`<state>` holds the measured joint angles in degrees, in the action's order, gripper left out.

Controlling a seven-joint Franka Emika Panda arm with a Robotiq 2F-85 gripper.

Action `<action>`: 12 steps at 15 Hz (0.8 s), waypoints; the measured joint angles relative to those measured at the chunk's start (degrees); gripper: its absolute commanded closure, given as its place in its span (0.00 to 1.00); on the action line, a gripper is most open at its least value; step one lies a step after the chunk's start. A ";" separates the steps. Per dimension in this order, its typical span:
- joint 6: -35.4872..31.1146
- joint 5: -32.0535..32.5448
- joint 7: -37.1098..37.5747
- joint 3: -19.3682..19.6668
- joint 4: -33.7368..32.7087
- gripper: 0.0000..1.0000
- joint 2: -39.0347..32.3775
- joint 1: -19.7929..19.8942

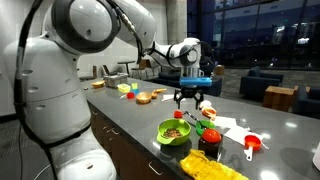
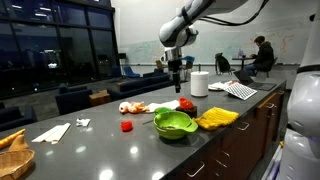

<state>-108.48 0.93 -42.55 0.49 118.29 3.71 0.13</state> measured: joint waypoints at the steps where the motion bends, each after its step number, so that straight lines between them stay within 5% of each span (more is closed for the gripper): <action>1: -0.78 0.00 1.16 1.05 1.49 0.00 1.06 0.86; 12: -12.08 2.29 13.24 10.19 18.17 0.00 5.73 8.38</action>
<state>-120.56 3.22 -29.31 10.68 136.46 9.44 8.51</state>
